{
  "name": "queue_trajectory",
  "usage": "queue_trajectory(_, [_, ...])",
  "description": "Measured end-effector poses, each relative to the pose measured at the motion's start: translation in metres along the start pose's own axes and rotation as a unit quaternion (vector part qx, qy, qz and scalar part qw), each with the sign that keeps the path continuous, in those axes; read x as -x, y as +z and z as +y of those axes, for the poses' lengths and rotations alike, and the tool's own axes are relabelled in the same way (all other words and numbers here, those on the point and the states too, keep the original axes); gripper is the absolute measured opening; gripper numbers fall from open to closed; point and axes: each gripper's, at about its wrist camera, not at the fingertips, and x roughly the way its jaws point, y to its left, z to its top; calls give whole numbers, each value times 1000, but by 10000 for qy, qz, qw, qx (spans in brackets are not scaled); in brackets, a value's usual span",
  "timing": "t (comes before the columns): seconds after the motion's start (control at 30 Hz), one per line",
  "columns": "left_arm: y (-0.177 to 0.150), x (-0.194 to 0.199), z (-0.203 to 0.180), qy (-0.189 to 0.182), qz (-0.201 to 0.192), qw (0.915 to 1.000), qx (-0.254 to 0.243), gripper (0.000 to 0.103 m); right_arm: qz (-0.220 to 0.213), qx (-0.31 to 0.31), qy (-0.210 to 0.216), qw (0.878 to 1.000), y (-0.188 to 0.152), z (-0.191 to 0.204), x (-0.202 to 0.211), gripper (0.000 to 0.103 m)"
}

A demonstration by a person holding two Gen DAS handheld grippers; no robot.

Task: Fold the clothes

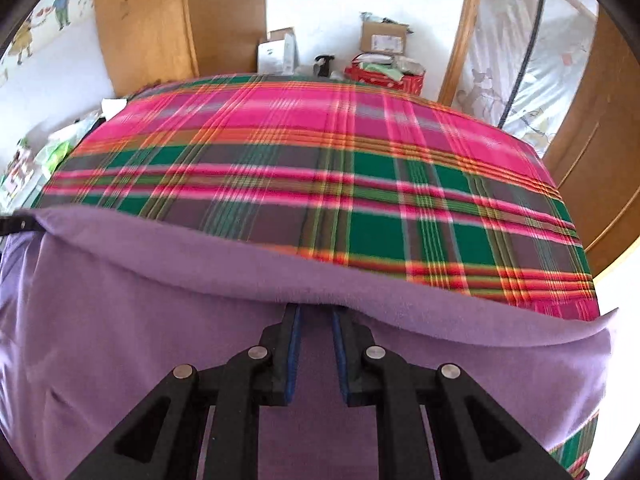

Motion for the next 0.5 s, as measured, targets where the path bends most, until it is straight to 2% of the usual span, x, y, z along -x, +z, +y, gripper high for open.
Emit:
queue_trajectory(0.13, [6, -4, 5, -44, -233, 9997, 89, 22, -57, -28, -83, 9999, 18, 2, -9, 15])
queue_trajectory(0.5, [26, -11, 9, -146, -503, 9985, 165, 22, -146, -263, -79, 9995, 58, -3, -38, 16])
